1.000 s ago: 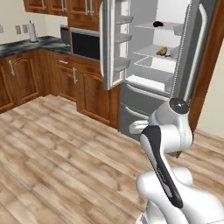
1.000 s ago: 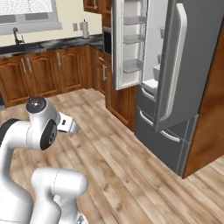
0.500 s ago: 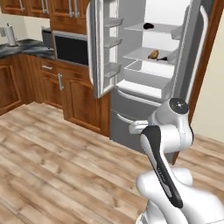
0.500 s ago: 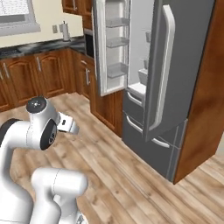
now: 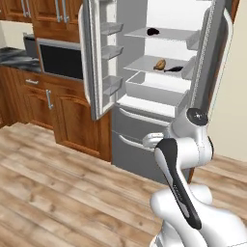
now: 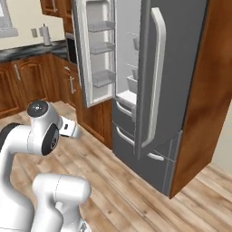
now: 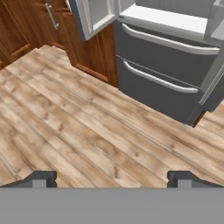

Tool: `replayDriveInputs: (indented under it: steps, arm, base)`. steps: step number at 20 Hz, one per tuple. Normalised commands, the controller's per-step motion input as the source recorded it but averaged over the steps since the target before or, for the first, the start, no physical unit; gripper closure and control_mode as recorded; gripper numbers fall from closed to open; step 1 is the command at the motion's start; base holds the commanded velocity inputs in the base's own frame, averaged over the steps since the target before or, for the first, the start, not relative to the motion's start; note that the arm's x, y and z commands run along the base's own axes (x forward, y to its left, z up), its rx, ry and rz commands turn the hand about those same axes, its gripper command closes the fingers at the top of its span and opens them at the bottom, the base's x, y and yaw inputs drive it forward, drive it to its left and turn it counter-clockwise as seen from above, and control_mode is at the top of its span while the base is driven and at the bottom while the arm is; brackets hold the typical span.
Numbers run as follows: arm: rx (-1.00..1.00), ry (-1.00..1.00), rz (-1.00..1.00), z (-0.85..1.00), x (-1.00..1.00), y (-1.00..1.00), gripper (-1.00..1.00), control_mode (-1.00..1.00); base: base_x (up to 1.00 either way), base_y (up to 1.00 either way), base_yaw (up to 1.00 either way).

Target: Gather the onion and eggplant from the fridge and place them on a tray on the dining counter. Then gather the fish and chicken drumstick from the fridge and place them on the other tray.

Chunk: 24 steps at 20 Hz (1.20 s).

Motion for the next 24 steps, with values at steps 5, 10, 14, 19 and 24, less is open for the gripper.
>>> replayDriveInputs:
  steps: [5, 10, 14, 19, 24]
  arm:
    - [0.0, 0.0, 0.0, 0.0, 0.0, 0.0, -1.0, 1.0]
    - [0.0, 0.0, 0.0, 0.0, 0.0, 0.0, -1.0, 1.0]
    - [0.0, 0.0, 0.0, 0.0, 0.0, 0.0, -1.0, 1.0]
    - [0.0, 0.0, 0.0, 0.0, 0.0, 0.0, -1.0, 1.0]
    - [0.0, 0.0, 0.0, 0.0, 0.0, 0.0, -1.0, 1.0]
  base:
    - [0.67, 0.01, -0.17]
    - [0.55, 0.16, -0.19]
    - [0.5, 0.26, -0.21]
    - [0.5, 0.28, -0.23]
    - [0.46, 0.25, -0.29]
